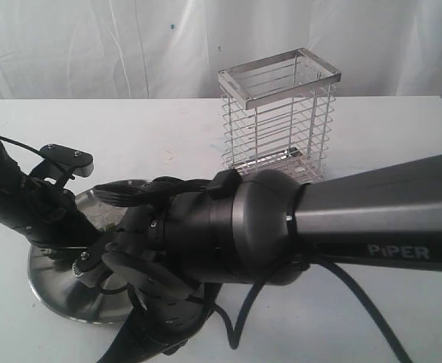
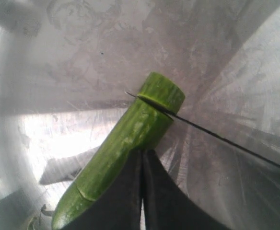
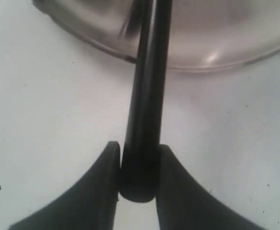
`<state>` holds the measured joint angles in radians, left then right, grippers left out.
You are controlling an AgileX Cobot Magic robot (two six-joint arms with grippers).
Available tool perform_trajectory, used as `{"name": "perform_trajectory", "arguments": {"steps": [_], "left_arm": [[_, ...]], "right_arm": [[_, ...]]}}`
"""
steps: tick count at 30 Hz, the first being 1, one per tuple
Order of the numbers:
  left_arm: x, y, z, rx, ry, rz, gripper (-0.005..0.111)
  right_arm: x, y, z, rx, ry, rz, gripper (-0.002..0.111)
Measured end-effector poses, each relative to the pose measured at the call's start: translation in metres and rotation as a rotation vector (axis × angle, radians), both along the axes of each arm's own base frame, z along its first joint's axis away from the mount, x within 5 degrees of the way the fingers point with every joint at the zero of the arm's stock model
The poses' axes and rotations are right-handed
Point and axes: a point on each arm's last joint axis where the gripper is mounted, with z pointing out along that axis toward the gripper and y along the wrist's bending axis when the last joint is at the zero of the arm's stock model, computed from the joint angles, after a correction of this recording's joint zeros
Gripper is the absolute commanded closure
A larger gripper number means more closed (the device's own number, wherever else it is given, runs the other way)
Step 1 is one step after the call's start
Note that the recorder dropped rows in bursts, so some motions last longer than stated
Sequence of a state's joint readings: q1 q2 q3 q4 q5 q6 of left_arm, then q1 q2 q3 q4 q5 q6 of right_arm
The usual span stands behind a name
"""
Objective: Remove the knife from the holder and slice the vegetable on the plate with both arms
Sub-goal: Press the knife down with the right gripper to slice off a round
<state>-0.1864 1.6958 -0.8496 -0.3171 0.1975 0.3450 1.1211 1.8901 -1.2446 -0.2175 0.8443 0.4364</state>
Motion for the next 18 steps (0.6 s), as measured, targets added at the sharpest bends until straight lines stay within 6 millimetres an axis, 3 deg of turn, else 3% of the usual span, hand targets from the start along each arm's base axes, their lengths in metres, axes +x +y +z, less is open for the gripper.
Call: {"name": "perform_trajectory", "arguments": {"steps": [8,15,18], "left_arm": [[0.0,0.0,0.0,0.0,0.0,0.0,0.107],[0.0,0.0,0.0,-0.002,0.005,0.002,0.107],[-0.001,0.0,0.0,-0.005,0.009,0.004,0.107]], "right_arm": [[0.005,0.009,-0.01,-0.018,0.025,0.019,0.108],[0.034,0.026,-0.004,0.032,-0.014,0.038,0.108],[0.047,0.033,-0.011,0.033,-0.013,0.038,0.108]]}}
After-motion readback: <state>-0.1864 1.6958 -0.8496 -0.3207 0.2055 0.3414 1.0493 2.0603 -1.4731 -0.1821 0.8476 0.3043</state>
